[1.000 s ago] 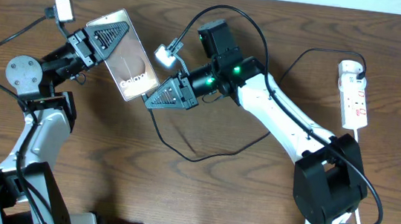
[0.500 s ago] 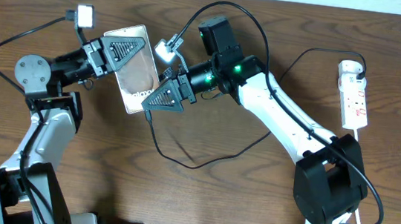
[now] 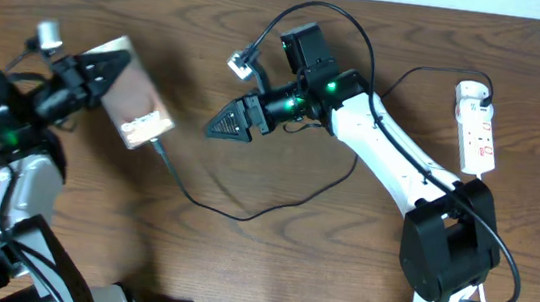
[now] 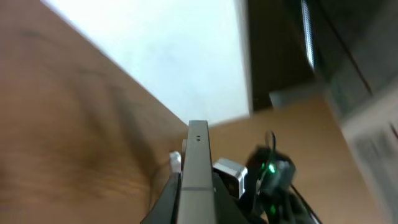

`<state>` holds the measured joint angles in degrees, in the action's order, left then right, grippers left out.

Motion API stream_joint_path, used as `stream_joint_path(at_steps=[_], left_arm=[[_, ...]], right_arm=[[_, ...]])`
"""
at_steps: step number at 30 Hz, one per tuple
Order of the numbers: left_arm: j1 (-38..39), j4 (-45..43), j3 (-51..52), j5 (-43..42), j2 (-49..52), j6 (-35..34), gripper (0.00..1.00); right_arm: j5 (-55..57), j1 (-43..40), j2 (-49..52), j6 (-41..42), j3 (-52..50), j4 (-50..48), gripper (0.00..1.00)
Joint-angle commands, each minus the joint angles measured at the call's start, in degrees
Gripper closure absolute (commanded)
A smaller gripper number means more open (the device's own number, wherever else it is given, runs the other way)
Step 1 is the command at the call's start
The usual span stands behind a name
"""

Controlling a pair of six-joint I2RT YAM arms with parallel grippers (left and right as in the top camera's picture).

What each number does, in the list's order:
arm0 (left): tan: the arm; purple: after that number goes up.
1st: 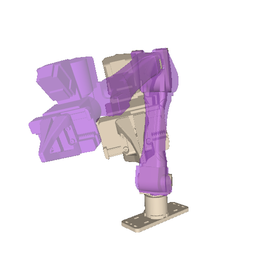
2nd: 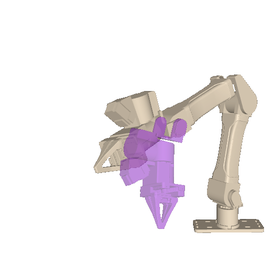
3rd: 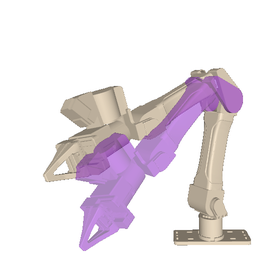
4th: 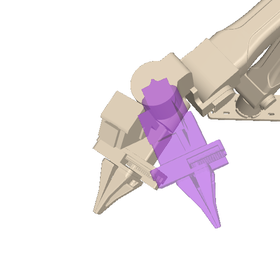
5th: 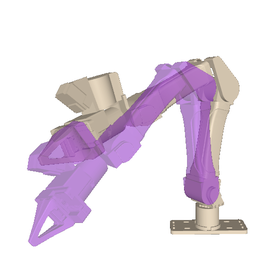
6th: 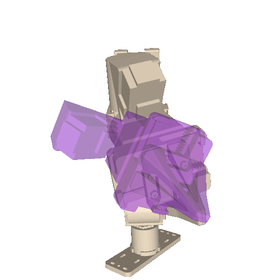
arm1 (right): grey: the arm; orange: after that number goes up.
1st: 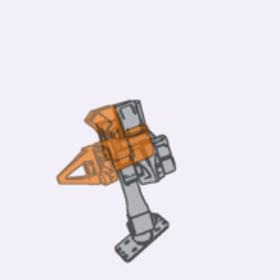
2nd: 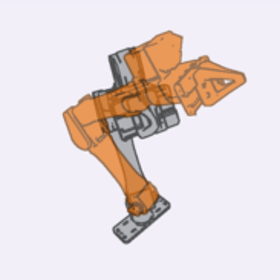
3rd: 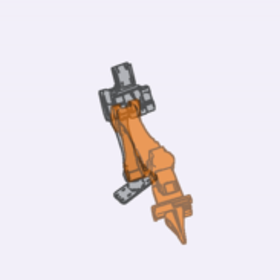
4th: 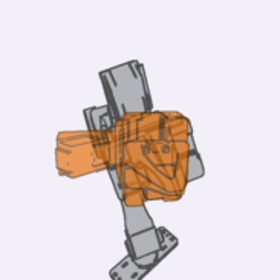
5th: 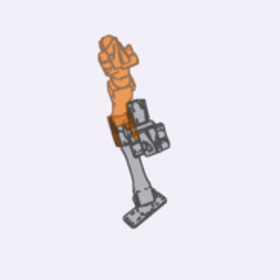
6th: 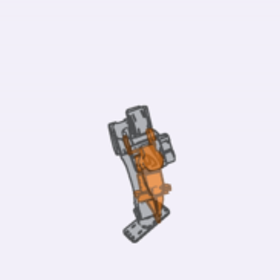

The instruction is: Plug charger to phone and switch on socket

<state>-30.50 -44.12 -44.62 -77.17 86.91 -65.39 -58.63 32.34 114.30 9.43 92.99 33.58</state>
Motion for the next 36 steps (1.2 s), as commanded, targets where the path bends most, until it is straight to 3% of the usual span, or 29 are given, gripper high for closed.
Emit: stream_joint_path(at_steps=[1, 4, 8, 12, 19, 26, 36], left_arm=[[-4.76, 10.67, -0.59, 1.03, -0.76, 12.33, 0.93], [-5.97, 24.39, -0.59, 4.31, -0.76, 23.34, 0.93], [-4.13, 46.49, -0.59, 16.44, -0.74, 39.78, 0.93], [0.02, 55.49, -0.57, 26.01, -0.74, 45.27, 0.93], [10.49, 56.37, -0.37, 37.66, -0.44, 45.18, 0.93], [16.79, 49.99, -0.37, 38.03, 3.93, 41.70, 0.93], [17.46, 45.94, -0.37, 36.61, 13.09, 37.46, 0.93]], right_arm=[[20.81, -0.48, 0.07, 0.04, 0.90, 5.05, 0.01], [31.19, -0.48, 0.07, 2.27, 0.90, 8.63, 0.01], [37.99, -0.48, 0.07, 3.23, 0.90, 11.47, 0.01], [38.21, -0.48, 0.07, 3.21, 0.90, 11.63, 0.01], [38.18, -0.48, 0.07, 3.21, 0.90, 11.72, 0.01], [38.18, -0.42, 0.07, 3.21, 0.90, 12.31, 0.01], [38.18, -0.42, 0.07, 3.19, 0.90, 12.61, 0.01]])
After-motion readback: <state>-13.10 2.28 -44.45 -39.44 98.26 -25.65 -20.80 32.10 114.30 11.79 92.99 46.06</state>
